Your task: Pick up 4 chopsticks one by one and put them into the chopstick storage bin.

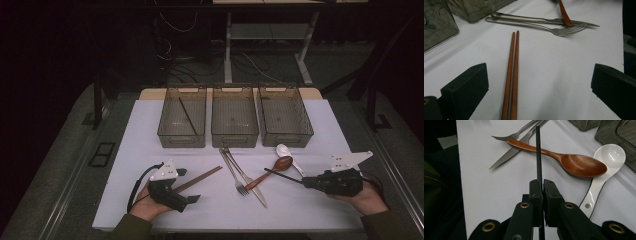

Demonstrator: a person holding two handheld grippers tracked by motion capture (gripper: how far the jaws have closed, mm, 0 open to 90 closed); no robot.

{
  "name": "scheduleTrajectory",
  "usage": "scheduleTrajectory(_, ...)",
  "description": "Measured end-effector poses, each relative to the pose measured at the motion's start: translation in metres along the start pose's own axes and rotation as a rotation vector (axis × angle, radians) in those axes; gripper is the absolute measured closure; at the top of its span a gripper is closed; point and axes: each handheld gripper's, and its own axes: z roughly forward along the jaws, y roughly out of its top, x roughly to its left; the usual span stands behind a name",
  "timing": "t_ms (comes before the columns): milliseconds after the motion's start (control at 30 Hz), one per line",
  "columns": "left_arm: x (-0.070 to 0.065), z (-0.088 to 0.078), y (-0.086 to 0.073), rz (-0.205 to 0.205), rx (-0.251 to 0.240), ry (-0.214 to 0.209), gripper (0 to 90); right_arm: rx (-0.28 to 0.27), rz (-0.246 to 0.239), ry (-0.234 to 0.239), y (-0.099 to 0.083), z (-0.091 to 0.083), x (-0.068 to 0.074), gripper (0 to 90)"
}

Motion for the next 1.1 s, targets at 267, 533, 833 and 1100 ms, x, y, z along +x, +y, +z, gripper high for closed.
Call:
scheduleTrajectory(267, 0.000, 0.000, 0.000, -0.002, -0.003, -0.005, 0.1, -0.022, 0.003, -0.018, 0.009, 0.004, 0.000, 85.6)
scheduleTrajectory(533, 0.001, 0.001, 0.000, -0.005, -0.004, -0.006, 0.2, -0.054, -0.006, -0.009, 0.023, 0.008, 0.000, 85.6)
scheduleTrajectory(833, 0.000, 0.001, 0.001, -0.012, -0.011, -0.008, 0.2, -0.082, -0.018, 0.000, 0.040, 0.016, 0.002, 85.6)
scheduleTrajectory(1100, 0.000, 0.002, 0.001, -0.012, -0.014, -0.009, 0.1, -0.098, -0.019, -0.006, 0.054, 0.024, -0.001, 85.6)
